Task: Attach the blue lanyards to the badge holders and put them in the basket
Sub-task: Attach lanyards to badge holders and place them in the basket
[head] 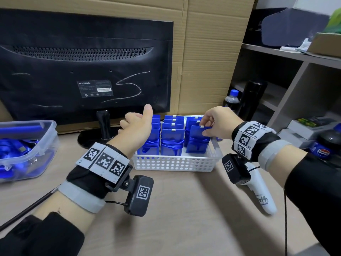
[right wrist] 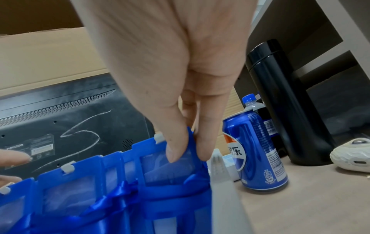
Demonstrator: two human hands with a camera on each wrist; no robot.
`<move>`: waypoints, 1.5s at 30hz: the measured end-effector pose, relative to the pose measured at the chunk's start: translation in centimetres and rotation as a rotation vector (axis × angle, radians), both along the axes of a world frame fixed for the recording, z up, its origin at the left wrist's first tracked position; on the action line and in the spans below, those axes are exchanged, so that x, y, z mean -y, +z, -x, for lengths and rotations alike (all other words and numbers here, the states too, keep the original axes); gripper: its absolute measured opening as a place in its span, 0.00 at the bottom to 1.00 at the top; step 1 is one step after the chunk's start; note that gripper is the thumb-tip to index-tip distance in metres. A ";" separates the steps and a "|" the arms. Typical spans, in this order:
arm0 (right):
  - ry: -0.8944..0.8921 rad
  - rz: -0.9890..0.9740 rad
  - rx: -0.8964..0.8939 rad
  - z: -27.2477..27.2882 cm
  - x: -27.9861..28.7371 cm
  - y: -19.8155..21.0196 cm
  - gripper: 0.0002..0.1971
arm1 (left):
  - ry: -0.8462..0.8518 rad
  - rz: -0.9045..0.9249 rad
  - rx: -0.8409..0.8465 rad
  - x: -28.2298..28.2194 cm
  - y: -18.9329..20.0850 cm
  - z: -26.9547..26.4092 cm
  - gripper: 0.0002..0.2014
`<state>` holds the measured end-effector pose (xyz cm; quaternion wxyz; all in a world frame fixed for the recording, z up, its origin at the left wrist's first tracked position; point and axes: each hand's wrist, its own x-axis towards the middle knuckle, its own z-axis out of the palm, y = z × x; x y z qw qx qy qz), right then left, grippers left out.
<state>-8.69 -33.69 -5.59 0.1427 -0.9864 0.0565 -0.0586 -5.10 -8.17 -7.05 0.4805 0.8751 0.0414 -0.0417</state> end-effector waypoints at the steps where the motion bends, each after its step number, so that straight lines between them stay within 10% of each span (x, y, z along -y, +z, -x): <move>1: -0.004 0.004 0.004 0.0 0.1 0.0 0.10 | 0.011 0.002 0.001 0.0 0.0 0.0 0.23; 45: 0.006 0.033 0.042 0.0 0.3 1.9 0.11 | 0.038 0.022 0.017 -0.2 1.2 0.6 0.26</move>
